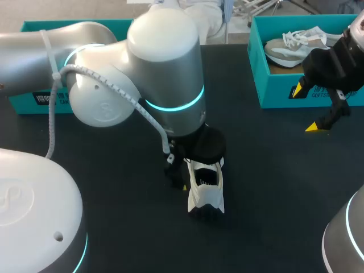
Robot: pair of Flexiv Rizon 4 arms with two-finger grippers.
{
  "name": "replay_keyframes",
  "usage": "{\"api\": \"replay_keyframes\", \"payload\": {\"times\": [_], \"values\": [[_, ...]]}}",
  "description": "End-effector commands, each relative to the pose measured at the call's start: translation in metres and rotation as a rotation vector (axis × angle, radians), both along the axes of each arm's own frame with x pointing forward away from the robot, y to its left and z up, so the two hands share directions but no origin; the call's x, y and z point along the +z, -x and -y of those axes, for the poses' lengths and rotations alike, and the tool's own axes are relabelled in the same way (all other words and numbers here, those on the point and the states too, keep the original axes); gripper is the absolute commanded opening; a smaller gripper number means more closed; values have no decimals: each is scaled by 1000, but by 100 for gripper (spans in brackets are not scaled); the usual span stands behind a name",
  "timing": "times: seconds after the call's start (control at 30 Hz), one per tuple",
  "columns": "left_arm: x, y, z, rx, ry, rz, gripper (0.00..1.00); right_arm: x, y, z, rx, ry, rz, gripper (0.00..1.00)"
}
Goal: Take the shoe out of the shoebox, open the shoe tongue, remove and reinsert the insole, then place the shoe into the shoebox
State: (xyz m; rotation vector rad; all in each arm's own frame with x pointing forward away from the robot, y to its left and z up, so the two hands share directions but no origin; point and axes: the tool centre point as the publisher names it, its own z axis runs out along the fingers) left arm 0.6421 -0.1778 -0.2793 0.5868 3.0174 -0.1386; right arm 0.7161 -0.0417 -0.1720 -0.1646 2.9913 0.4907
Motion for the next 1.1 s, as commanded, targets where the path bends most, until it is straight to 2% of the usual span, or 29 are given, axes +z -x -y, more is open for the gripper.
{"api": "replay_keyframes", "payload": {"times": [0.03, 0.3, 0.57, 0.8, 1.1], "values": [[-10, 15, 11, 477, -131, 79, 100, -1, -2, -1, 0, 4, -2, 100], [-33, 35, 27, 489, -106, 43, 100, -1, -2, -1, 0, 4, -2, 100], [-57, 29, 44, 454, -29, 17, 100, -1, -2, -1, 0, 4, -2, 100], [-67, 25, 47, 403, 18, 14, 100, -1, -2, -1, 0, 4, -2, 100], [-96, 26, 52, 393, -20, -9, 100, -1, -2, -1, 0, 4, -2, 100]]}}
